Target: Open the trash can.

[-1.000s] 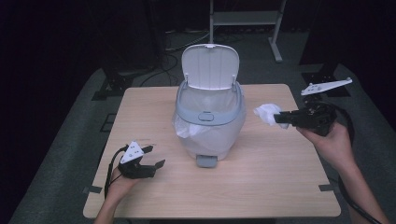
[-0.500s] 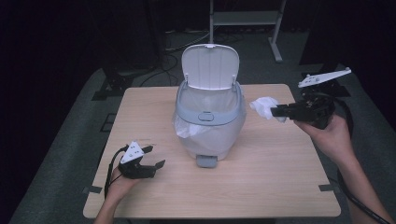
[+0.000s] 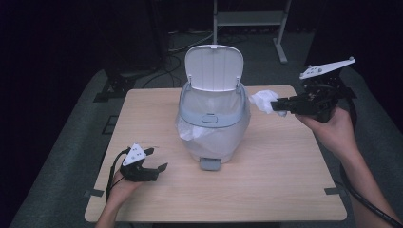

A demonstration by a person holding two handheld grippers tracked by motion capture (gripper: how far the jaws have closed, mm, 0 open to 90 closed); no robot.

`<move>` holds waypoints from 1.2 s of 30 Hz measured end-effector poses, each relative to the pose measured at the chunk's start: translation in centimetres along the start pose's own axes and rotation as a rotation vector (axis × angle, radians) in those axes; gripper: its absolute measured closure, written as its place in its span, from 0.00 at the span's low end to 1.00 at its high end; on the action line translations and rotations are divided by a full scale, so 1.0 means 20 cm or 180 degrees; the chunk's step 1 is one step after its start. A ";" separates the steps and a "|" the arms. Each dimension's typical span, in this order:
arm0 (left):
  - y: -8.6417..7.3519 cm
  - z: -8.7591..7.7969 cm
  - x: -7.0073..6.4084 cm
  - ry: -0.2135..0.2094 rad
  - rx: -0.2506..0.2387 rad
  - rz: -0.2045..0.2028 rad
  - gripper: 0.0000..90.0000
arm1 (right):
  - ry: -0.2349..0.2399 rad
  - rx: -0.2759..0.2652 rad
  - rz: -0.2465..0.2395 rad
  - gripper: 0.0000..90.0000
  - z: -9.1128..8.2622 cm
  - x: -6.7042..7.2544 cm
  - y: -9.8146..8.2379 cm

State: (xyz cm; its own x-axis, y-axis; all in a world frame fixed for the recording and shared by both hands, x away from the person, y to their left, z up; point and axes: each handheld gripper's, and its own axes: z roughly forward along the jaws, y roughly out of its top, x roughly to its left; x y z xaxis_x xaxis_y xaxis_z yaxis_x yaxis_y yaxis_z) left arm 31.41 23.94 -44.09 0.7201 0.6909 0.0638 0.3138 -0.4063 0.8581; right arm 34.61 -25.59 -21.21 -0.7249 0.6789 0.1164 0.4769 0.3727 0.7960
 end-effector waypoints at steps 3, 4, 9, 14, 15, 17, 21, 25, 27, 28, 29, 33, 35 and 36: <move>0.00 0.00 0.00 0.0004 0.0001 -0.0015 0.21 | 0.0001 -0.0009 -0.0015 0.92 0.00 0.01 0.02; 0.00 0.00 0.00 0.0006 0.0004 -0.0015 0.21 | 0.0008 -0.0016 -0.0022 0.92 0.00 0.01 0.03; 0.00 0.00 0.00 0.0012 0.0011 -0.0013 0.20 | 0.0012 -0.0022 -0.0077 0.92 0.00 0.03 0.07; 0.00 0.00 0.00 0.0018 0.0009 -0.0013 0.20 | 0.0048 -0.0021 -0.0128 0.92 0.03 0.05 0.12; 0.00 0.00 0.00 0.0018 0.0010 -0.0009 0.20 | 0.0049 -0.0017 -0.0126 0.92 0.03 0.06 0.13; 0.00 0.00 0.00 0.0017 0.0006 -0.0009 0.20 | 0.0061 -0.0009 -0.0147 0.92 0.04 0.07 0.14; 0.00 0.00 0.00 0.0020 0.0002 -0.0009 0.20 | 0.0074 0.0003 -0.0172 0.92 0.04 0.08 0.16; 0.00 0.00 0.00 0.0019 0.0008 -0.0009 0.20 | 0.0097 0.0007 -0.0198 0.92 0.06 0.09 0.18; 0.00 0.01 0.00 0.0015 0.0026 0.0012 0.20 | 0.0107 0.0029 -0.0216 0.92 0.07 0.10 0.19; 0.00 0.01 0.00 0.0011 0.0031 0.0016 0.20 | 0.0108 0.0037 -0.0223 0.92 0.07 0.10 0.20; 0.00 0.01 0.00 0.0008 0.0028 0.0017 0.20 | 0.0111 0.0037 -0.0237 0.92 0.07 0.10 0.20; 0.00 0.01 -0.01 0.0002 0.0038 0.0024 0.20 | 0.0129 0.0049 -0.0256 0.92 0.09 0.12 0.23; 0.00 0.01 -0.01 0.0002 0.0038 0.0024 0.20 | 0.0133 0.0049 -0.0259 0.92 0.10 0.12 0.23; 0.00 0.01 -0.01 0.0003 0.0037 0.0028 0.20 | 0.0134 0.0066 -0.0262 0.92 0.11 0.13 0.24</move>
State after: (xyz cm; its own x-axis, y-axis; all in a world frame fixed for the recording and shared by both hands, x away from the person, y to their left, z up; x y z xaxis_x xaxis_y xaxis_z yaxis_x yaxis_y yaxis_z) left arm 31.45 23.77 -44.25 0.7223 0.6878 0.0719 0.3146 -0.4194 0.8516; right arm 36.15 -20.66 -18.35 -0.7821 0.6185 0.0763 0.4247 0.4394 0.7916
